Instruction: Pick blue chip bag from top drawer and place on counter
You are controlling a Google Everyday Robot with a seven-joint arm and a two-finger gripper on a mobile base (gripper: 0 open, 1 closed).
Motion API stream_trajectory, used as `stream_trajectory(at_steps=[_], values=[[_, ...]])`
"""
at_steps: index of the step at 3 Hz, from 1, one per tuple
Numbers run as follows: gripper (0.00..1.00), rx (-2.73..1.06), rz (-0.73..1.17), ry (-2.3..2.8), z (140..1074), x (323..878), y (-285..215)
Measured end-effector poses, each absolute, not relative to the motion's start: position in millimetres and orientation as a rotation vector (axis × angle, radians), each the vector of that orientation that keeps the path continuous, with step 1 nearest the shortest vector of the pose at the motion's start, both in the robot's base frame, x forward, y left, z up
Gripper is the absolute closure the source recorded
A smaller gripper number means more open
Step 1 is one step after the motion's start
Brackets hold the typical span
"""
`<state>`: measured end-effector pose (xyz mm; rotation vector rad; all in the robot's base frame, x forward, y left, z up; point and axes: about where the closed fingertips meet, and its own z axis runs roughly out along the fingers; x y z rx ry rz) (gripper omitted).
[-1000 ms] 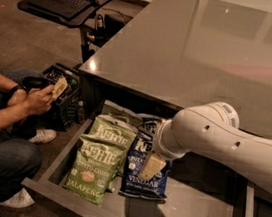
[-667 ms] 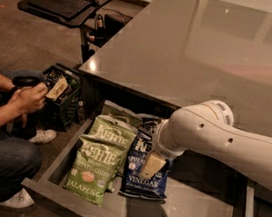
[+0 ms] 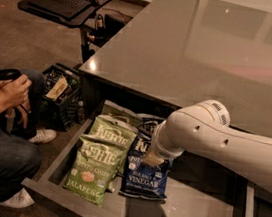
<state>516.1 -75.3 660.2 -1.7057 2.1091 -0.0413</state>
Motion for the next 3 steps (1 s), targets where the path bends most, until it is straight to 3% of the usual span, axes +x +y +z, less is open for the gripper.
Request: stream_trajectory(at_steps=[2, 3], values=[[0.88, -1.706, -0.041, 2.109, 660.3, 516.1, -75.4], [1.0, -1.695, -0.036, 2.112, 664.8, 516.8, -76.4]])
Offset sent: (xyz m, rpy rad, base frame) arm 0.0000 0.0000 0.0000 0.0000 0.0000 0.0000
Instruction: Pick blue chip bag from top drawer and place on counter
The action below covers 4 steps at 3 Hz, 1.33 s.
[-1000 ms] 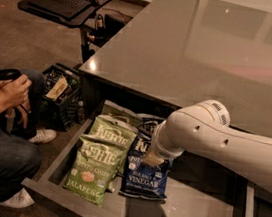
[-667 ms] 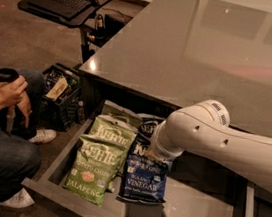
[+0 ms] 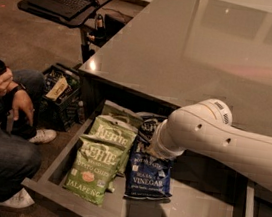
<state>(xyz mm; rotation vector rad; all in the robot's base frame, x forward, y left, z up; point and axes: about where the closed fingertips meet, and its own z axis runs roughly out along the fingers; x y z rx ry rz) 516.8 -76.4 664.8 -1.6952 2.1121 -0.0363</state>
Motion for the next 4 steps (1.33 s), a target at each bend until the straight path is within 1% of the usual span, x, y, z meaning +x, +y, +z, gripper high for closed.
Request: stream_trajectory(at_steps=[2, 4], values=[[1.0, -1.57, 0.017, 2.238, 709.4, 519.2, -101.0], [1.0, -1.501, 0.039, 2.335, 752.1, 503.9, -114.4]])
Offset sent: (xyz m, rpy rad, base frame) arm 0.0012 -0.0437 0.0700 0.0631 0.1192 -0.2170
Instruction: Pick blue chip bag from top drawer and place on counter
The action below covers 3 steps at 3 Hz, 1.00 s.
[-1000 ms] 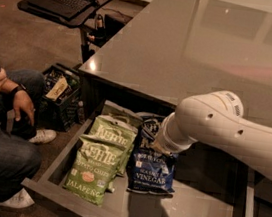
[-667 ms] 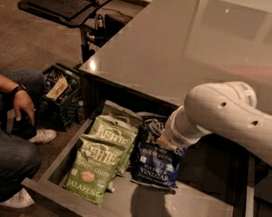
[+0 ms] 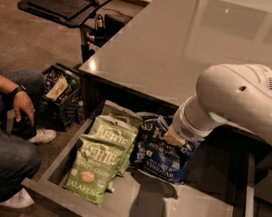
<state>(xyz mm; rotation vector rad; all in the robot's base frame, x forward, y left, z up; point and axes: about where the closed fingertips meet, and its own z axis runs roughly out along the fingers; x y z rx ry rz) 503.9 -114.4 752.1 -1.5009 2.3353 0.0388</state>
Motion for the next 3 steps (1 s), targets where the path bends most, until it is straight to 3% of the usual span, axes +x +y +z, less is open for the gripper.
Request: stream_trajectory(at_steps=[3], values=[[1.0, -1.488, -0.074, 2.279, 838.1, 480.0, -130.4]])
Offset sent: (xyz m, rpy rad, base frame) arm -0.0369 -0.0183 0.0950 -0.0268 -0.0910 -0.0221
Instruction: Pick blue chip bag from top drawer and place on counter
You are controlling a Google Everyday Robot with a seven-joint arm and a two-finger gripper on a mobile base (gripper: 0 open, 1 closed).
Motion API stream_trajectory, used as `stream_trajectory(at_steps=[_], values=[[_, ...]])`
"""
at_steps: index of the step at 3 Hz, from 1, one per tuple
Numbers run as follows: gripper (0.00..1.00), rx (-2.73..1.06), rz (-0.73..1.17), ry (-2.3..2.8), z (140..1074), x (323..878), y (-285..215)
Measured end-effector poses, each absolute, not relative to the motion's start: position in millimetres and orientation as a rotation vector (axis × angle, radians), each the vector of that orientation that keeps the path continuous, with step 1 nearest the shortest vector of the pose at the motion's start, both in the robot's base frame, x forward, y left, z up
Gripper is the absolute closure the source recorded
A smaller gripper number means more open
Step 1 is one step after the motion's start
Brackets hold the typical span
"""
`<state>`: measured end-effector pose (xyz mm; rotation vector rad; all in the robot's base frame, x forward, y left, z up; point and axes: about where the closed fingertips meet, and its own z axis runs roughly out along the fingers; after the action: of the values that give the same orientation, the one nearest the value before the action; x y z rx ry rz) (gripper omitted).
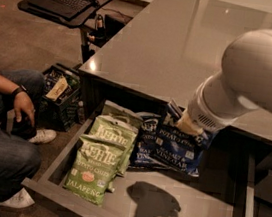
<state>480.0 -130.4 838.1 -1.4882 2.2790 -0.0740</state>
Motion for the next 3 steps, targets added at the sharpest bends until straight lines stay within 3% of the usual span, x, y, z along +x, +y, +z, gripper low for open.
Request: stream_trajectory(at_steps=[1, 3], values=[[1.0, -1.54, -0.141, 2.202, 887.3, 495.9, -134.3], [1.0, -1.531, -0.11, 2.224, 892.4, 486.4, -134.3]])
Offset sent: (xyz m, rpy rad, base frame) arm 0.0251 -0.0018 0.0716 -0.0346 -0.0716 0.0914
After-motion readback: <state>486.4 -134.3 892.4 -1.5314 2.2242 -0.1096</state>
